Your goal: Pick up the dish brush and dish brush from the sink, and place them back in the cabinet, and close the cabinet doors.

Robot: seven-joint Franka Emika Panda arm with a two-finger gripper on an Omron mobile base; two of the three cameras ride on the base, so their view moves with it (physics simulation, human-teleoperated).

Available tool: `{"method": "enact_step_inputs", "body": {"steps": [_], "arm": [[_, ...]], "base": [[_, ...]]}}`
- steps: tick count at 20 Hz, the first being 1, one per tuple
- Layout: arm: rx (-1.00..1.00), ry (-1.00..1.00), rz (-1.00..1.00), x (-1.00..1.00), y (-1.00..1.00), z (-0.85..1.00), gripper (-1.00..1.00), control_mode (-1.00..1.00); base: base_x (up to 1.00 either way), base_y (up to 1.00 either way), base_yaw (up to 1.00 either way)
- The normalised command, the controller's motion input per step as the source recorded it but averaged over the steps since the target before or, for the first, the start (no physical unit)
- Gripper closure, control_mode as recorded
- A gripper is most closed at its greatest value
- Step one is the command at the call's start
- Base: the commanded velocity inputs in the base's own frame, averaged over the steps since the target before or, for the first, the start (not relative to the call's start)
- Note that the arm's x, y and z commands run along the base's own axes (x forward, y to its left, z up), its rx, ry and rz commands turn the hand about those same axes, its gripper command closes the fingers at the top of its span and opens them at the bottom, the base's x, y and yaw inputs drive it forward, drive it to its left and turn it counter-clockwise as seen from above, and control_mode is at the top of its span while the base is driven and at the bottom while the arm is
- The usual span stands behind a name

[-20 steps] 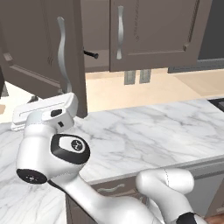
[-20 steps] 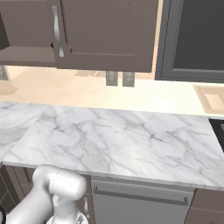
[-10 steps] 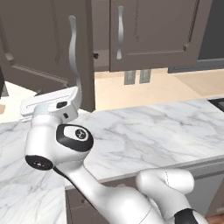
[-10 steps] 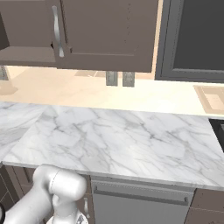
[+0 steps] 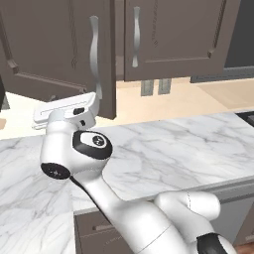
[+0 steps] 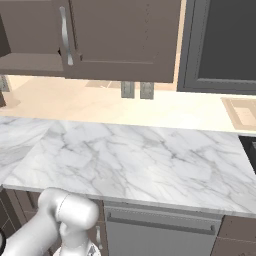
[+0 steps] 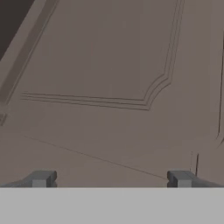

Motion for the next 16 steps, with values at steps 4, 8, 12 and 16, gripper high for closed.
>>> {"method": "enact_step_inputs", "body": {"steps": [4,8,12,16], "arm": [[0.02,-0.01,0.00,0.39,-0.23,0.00,-1.00,-1.00],[0.01,-0.01,0.00,0.43,-0.20,0.00,-1.00,-1.00],[0.00,-0.02,0.00,0.44,-0.08,0.00,-1.00,-1.00],[0.00,-0.04,0.00,0.48,-0.03,0.00,-1.00,-1.00]], "base": [[0.00,0.00,0.00],[0.00,0.00,0.00],[0.00,0.00,0.00],[0.00,0.00,0.00]]}}
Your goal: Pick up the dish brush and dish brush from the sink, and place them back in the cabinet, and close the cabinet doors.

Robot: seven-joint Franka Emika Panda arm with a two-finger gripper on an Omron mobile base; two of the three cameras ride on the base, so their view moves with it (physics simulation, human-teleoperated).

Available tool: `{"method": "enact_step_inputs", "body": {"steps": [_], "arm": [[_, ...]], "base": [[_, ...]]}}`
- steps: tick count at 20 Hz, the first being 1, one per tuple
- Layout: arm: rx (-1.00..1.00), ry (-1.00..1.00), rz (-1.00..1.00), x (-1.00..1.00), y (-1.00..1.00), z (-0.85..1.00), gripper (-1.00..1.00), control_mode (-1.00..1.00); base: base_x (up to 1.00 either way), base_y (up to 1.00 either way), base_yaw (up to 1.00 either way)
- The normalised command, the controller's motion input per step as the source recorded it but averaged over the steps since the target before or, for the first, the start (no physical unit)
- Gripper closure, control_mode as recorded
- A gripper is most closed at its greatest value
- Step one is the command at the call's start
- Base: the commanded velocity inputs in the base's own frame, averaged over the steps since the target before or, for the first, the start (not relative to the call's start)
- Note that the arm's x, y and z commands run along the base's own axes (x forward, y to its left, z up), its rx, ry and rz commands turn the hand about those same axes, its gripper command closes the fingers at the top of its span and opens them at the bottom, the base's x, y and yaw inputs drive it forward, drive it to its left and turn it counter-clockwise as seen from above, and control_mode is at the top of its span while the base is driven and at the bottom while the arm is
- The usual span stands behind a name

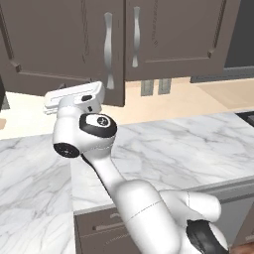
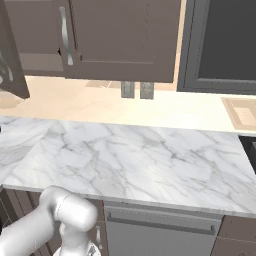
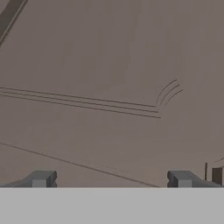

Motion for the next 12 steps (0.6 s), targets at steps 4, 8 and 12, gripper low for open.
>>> {"method": "enact_step_inputs", "body": {"steps": [4,8,12], "arm": [[0.00,-0.03,0.00,0.49,-0.07,0.00,-1.00,-1.00],[0.00,-0.01,0.00,0.41,-0.11,0.00,-1.00,-1.00],[0.01,0.00,0.00,0.40,-0.19,0.00,-1.00,-1.00]], "base": [[0.00,0.00,0.00],[0.00,0.00,0.00],[0.00,0.00,0.00]]}}
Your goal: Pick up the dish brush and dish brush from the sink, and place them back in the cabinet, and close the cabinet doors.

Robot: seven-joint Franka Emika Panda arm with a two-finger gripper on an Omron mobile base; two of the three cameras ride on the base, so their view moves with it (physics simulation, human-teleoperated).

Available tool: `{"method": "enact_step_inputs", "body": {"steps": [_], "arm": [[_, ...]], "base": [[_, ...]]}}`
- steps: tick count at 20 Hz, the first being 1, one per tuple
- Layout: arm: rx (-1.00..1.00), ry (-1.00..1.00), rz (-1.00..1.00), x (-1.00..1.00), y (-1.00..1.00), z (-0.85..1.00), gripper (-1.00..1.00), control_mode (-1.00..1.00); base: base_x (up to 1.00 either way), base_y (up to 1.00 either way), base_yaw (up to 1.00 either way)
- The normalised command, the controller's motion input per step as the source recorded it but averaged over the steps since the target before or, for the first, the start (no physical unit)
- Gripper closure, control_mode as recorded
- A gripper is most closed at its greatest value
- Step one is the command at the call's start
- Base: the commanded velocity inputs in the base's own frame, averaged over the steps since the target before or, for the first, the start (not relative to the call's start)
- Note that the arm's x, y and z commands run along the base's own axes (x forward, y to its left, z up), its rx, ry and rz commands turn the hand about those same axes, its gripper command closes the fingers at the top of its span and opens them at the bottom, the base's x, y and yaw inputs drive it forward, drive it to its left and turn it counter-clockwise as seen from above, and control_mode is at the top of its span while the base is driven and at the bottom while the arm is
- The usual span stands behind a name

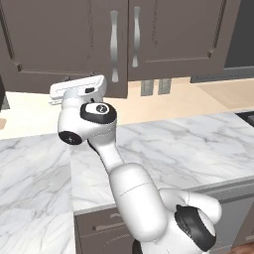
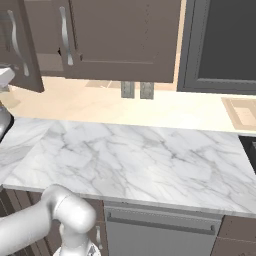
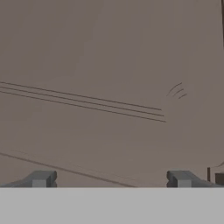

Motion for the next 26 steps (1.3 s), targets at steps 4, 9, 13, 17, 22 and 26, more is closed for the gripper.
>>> {"method": "enact_step_inputs", "body": {"steps": [4,9,13,17,22,26], "arm": [[0.02,0.00,0.01,0.34,-0.26,0.00,-1.00,-1.00],[0.02,0.00,0.02,0.31,-0.22,0.00,-1.00,-1.00],[0.01,0.00,0.03,0.24,-0.17,0.00,-1.00,-1.00],[0.01,0.00,0.03,0.31,-0.23,0.00,-1.00,-1.00],[0.01,0.00,0.04,0.31,-0.20,0.00,-1.00,-1.00],[0.00,0.00,0.05,0.26,-0.18,0.00,-1.00,-1.00]], "base": [[0.00,0.00,0.00],[0.00,0.00,0.00],[0.00,0.00,0.00],[0.00,0.00,0.00],[0.00,0.00,0.00],[0.00,0.00,0.00]]}}
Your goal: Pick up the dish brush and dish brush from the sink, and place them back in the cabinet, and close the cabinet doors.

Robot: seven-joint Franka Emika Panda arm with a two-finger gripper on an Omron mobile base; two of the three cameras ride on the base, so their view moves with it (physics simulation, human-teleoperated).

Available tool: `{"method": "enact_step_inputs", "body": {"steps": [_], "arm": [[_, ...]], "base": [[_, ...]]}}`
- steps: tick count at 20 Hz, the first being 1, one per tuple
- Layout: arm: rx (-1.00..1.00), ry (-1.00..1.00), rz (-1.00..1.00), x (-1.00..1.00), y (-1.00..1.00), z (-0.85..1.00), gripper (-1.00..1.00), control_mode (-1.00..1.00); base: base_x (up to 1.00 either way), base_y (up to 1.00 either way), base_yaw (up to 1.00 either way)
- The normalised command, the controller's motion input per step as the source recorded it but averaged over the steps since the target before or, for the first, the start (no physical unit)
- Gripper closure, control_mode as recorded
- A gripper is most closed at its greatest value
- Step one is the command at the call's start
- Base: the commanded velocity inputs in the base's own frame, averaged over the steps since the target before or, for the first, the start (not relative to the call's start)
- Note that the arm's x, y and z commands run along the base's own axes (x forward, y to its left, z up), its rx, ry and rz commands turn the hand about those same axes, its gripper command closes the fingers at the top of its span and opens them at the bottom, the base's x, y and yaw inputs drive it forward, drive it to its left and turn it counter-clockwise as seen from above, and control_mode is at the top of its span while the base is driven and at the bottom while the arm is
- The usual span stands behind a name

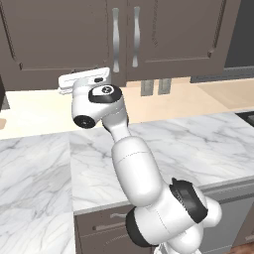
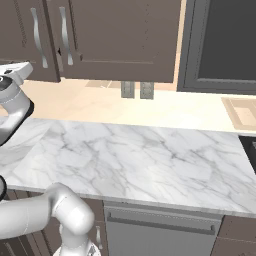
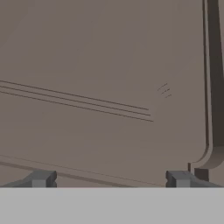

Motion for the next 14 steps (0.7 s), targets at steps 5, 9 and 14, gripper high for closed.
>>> {"method": "enact_step_inputs", "body": {"steps": [5,9,14], "arm": [[0.00,0.00,0.05,0.23,-0.17,0.00,-1.00,-1.00],[0.00,0.00,0.06,0.26,-0.16,0.00,-1.00,-1.00],[0.00,0.00,0.05,0.27,-0.17,0.00,-1.00,-1.00]], "base": [[0.00,0.00,0.00],[0.00,0.00,0.00],[0.00,0.00,0.00]]}}
